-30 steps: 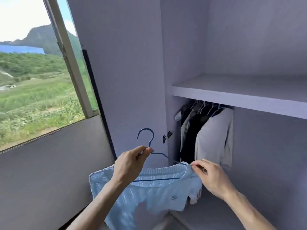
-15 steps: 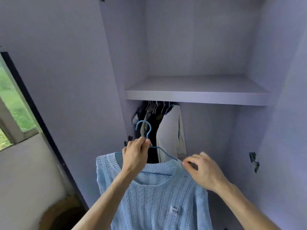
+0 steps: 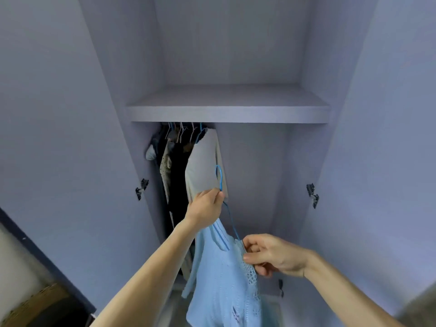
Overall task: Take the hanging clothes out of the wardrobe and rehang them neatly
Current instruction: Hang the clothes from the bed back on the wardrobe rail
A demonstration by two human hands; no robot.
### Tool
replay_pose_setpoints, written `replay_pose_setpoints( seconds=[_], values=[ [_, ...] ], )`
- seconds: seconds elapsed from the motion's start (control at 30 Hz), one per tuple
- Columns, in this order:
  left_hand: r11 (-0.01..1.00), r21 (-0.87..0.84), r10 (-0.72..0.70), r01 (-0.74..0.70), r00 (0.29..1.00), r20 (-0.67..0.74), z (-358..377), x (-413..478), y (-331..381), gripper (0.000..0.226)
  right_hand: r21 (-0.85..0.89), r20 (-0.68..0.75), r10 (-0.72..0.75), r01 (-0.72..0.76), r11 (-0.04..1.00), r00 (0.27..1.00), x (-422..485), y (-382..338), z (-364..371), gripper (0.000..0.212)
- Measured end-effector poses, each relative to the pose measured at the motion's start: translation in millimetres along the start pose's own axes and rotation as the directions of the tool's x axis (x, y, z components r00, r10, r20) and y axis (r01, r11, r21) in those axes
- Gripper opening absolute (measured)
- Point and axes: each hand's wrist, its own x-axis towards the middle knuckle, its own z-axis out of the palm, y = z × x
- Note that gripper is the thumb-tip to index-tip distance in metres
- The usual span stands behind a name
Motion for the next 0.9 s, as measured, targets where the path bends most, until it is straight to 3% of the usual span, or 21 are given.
replay_pose_setpoints(
  seconds=[0.07, 0.17, 0.27, 0.43, 0.53, 0.67, 0.73, 0.9],
  values=[
    [0.994, 0.104, -0.043, 0.033, 0.995, 0.091, -2.3, 3.5, -3.0, 0.039, 0.029, -0.034, 0.019, -0.018, 0.999, 0.999, 12.7, 7.9, -1.4, 0.004],
    [0.964, 0.257, -0.099, 0.073, 0.991, 0.089, -22.8, 13.0, -24.1, 0.056, 0.064, -0.099, 0.053, -0.047, 0.997, 0.994, 37.6, 15.0, -10.2, 0.004],
    [0.883, 0.443, -0.161, 0.155, 0.987, -0.025, -57.5, 27.0, -60.8, 0.064, 0.073, -0.172, 0.057, -0.045, 0.996, 0.983, 71.7, 18.3, -27.2, 0.003],
    [0.64, 0.688, -0.199, 0.344, 0.938, -0.284, -133.4, 39.7, -122.8, 0.067, 0.064, -0.329, 0.049, -0.029, 0.998, 0.943, 142.0, 4.3, -62.7, 0.006],
    [0.492, 0.74, -0.234, 0.458, 0.889, -0.394, -176.8, 40.8, -150.2, 0.07, 0.038, -0.421, 0.009, 0.007, 0.999, 0.907, 185.4, -12.8, -84.3, 0.006],
    [0.373, 0.731, -0.287, 0.572, 0.82, -0.495, -206.1, 43.2, -182.8, 0.072, -0.014, -0.497, -0.048, 0.047, 0.999, 0.867, 243.7, -43.4, -114.7, 0.008],
    [0.323, 0.768, -0.225, 0.554, 0.833, -0.506, -207.8, 42.6, -201.0, 0.075, -0.053, -0.529, -0.081, 0.063, 0.997, 0.845, 268.6, -62.9, -130.6, 0.007],
    [0.348, 0.8, 0.08, 0.489, 0.835, -0.545, -207.4, 41.8, -236.1, 0.095, -0.122, -0.566, -0.117, 0.057, 0.991, 0.816, 330.0, -97.7, -170.6, 0.014]
  ],
)
